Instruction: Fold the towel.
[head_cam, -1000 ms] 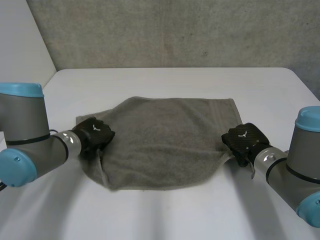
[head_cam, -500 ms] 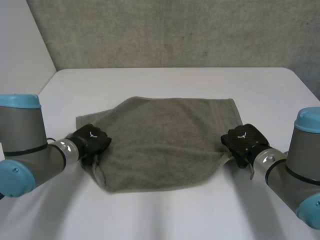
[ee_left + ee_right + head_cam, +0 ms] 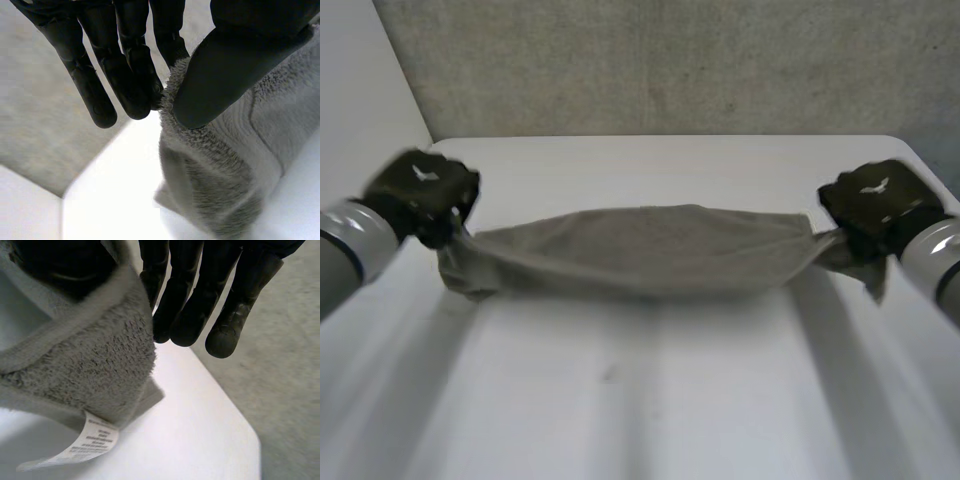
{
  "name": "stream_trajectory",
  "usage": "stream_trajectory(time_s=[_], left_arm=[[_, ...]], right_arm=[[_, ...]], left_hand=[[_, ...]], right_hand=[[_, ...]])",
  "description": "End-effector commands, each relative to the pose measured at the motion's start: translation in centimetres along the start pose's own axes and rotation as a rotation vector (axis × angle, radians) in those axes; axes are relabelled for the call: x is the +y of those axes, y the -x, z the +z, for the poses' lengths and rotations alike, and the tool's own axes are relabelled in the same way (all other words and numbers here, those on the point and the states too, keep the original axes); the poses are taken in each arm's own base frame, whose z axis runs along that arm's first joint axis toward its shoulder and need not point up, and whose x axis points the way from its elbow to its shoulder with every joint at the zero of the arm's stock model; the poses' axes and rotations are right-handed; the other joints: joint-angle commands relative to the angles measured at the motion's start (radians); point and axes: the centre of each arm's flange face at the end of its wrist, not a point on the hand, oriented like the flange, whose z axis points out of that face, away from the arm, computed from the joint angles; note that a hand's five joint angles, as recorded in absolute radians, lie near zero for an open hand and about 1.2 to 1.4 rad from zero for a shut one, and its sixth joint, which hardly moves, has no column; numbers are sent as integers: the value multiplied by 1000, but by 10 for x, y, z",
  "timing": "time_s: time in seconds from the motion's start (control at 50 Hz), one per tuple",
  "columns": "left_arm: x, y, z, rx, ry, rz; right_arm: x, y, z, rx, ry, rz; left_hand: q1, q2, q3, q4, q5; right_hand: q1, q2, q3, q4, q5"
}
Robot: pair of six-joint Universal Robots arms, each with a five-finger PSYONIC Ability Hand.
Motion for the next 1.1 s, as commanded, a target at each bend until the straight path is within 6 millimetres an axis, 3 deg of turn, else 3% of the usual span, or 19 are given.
stream_trajectory(time_s=[0.02,0.18,0.32,0.46,0.5,0.58,0.62,0.66,0.68,0.72,0.74,0.76,0.78,0.8,0.82,0.86,0.92,1.04,1.1], left_arm=[[-41,28,-35,-117,-146,-164],[-59,32,-62,-147,-229,-289],[-53,27,-65,-139,-208,-307],[-25,20,-45,-107,-107,-337],[-1,17,-17,-89,-34,-360],[10,17,12,-85,-21,-361],[13,18,28,-86,-28,-357],[1,19,59,-93,-100,-333],[1,19,59,-93,-100,-333],[-14,21,75,-107,-167,-317],[-42,34,92,-156,-283,-301],[-68,46,100,-201,-381,-287],[-68,46,100,-202,-382,-287],[-93,60,102,-257,-474,-280],[-93,60,102,-257,-475,-280],[-136,86,95,-353,-651,-304],[-152,95,87,-370,-734,-384],[-140,88,91,-336,-694,-459],[-111,73,96,-309,-585,-476]], right_arm=[[-29,-28,-28,41,-6,3],[-72,-49,-61,106,-104,-21],[-80,-48,-69,22,-63,-49],[-44,-31,-28,-142,130,-136],[-37,-29,-9,-160,144,-149],[-32,-32,21,-136,117,-141],[-37,-40,52,-70,38,-156],[-45,-44,67,-21,-24,-171],[-45,-44,67,-20,-25,-171],[-77,-53,92,114,-198,-206],[-77,-53,92,115,-199,-206],[-105,-66,102,230,-342,-221],[-105,-66,102,231,-343,-221],[-129,-82,105,339,-481,-223],[-146,-92,103,406,-576,-211],[-158,-100,100,453,-660,-189],[-167,-104,96,463,-723,-133],[-142,-84,101,322,-568,-98],[-115,-63,104,191,-421,-82]], left_hand=[[224,181,181,180,202],[224,181,181,180,202],[224,181,181,180,202],[224,181,181,180,202],[224,181,181,180,202],[224,181,181,180,202],[224,181,181,180,202],[224,181,181,180,202],[224,181,181,180,202],[224,181,181,180,202],[224,181,181,180,202],[224,181,181,180,202],[224,181,181,180,202],[224,181,181,180,202],[224,181,181,180,202],[224,181,181,180,202],[224,181,181,180,202],[224,181,181,180,202],[224,181,181,180,202]], right_hand=[[74,73,70,59,53],[74,73,70,59,53],[74,73,70,59,53],[74,73,70,59,53],[74,73,70,59,53],[74,73,70,59,53],[74,73,70,59,53],[74,73,70,59,53],[74,73,70,59,53],[74,73,70,59,53],[74,73,70,59,53],[74,73,70,59,53],[74,73,70,59,53],[74,73,70,59,53],[74,73,70,59,53],[74,73,70,59,53],[74,73,70,59,53],[74,73,70,59,53],[74,73,70,59,53]])
